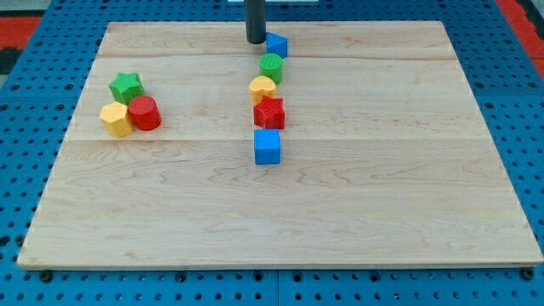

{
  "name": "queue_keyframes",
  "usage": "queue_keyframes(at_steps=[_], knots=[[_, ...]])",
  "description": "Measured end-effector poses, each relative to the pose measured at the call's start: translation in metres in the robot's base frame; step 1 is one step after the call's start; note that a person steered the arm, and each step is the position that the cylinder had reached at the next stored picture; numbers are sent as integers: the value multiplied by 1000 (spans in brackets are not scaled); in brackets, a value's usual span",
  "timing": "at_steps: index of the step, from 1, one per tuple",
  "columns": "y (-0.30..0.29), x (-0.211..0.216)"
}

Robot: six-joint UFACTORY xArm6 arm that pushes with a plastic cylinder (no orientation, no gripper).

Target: Place the yellow hexagon below the blue cube

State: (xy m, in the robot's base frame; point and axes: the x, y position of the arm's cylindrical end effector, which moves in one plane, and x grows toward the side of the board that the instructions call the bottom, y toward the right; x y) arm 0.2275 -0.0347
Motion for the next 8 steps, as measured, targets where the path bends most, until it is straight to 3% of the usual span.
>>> queue_keyframes(at_steps=[1,2,3,5,6,7,8], knots=[[-65,-20],[-151,-3],[-203,34],[-196,186],[-185,237],[-141,264],[-177,258]])
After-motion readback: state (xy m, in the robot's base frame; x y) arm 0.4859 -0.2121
